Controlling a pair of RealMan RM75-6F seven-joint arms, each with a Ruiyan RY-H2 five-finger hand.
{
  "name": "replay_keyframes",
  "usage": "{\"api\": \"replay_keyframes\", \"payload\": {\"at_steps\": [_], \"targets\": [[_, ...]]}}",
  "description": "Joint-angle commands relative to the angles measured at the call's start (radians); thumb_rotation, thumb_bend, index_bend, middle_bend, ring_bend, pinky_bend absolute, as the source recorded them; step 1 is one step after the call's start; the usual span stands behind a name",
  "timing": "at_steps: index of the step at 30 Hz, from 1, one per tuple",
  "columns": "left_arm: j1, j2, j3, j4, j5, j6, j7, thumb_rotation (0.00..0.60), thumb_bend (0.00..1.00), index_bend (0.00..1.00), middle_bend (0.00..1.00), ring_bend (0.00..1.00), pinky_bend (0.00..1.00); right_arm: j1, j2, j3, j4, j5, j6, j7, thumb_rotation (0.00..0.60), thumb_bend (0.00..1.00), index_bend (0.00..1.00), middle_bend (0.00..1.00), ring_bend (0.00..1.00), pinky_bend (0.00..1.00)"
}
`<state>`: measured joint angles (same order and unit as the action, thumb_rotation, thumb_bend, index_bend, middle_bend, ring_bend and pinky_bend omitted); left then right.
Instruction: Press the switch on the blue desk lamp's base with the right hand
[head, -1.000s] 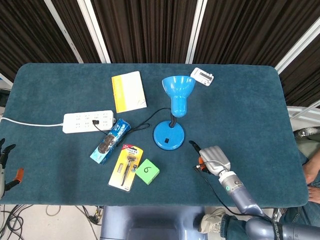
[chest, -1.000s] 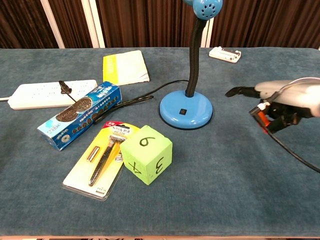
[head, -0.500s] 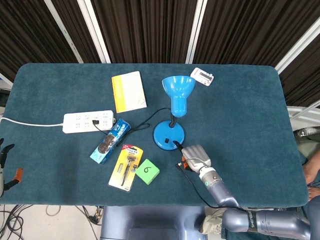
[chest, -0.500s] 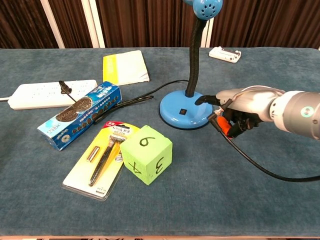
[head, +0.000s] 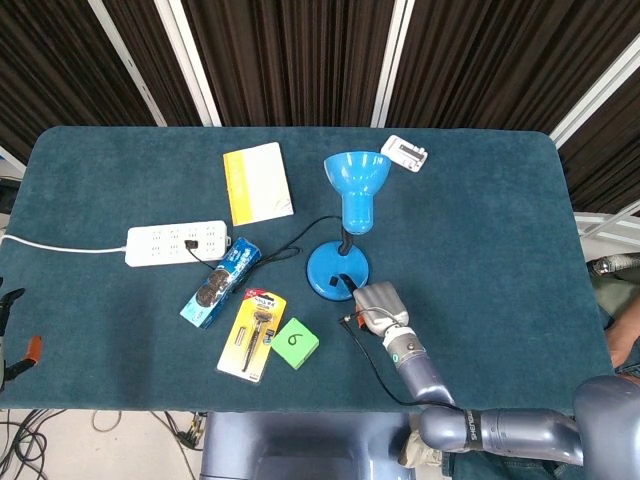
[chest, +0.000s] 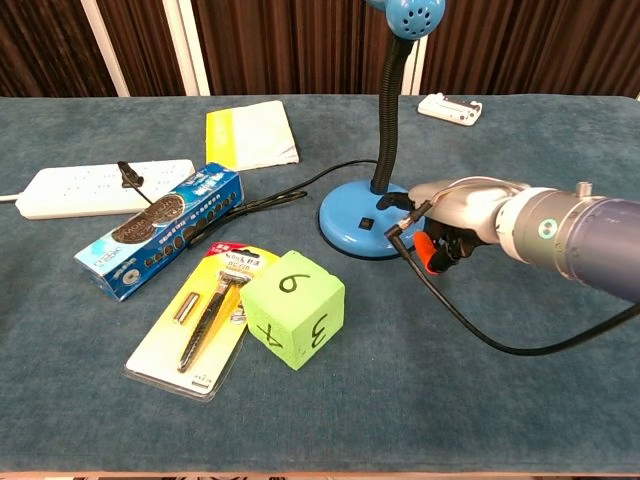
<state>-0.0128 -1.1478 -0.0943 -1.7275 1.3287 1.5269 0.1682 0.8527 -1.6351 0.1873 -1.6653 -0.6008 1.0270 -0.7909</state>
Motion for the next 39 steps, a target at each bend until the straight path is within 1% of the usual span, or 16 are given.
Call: {"api": "replay_keyframes", "payload": {"at_steps": [1, 5, 11, 25, 39], "targets": [[0.000, 0.000, -0.002, 0.000, -0.002, 0.001, -0.001, 0.600, 0.38, 0.16, 0.00, 0.00, 0.00, 0.008, -0.010, -0.001, 0.009, 0.001, -0.001, 0.004, 0.600, 0.84, 0.00, 0.85, 0.90, 0.90], [-0.001, -0.001, -0.001, 0.000, -0.003, -0.001, 0.002, 0.600, 0.38, 0.16, 0.00, 0.00, 0.00, 0.017, -0.024, -0.010, 0.021, -0.013, 0.006, 0.005, 0.600, 0.84, 0.00, 0.85, 0.90, 0.92], [-0.001, -0.002, -0.001, 0.000, -0.003, 0.001, 0.003, 0.600, 0.38, 0.16, 0.00, 0.00, 0.00, 0.029, -0.034, -0.018, 0.027, -0.004, 0.012, -0.002, 0.600, 0.84, 0.00, 0.85, 0.90, 0.94], [-0.002, -0.003, 0.000, 0.000, -0.002, 0.003, 0.006, 0.600, 0.38, 0.16, 0.00, 0.00, 0.00, 0.032, -0.023, -0.047, 0.018, -0.001, 0.016, 0.013, 0.600, 0.84, 0.00, 0.85, 0.90, 0.98], [-0.003, -0.006, -0.002, 0.005, -0.005, 0.005, 0.014, 0.600, 0.38, 0.16, 0.00, 0.00, 0.00, 0.045, -0.037, -0.050, 0.033, 0.003, 0.017, 0.022, 0.600, 0.84, 0.00, 0.85, 0.90, 1.00]]}}
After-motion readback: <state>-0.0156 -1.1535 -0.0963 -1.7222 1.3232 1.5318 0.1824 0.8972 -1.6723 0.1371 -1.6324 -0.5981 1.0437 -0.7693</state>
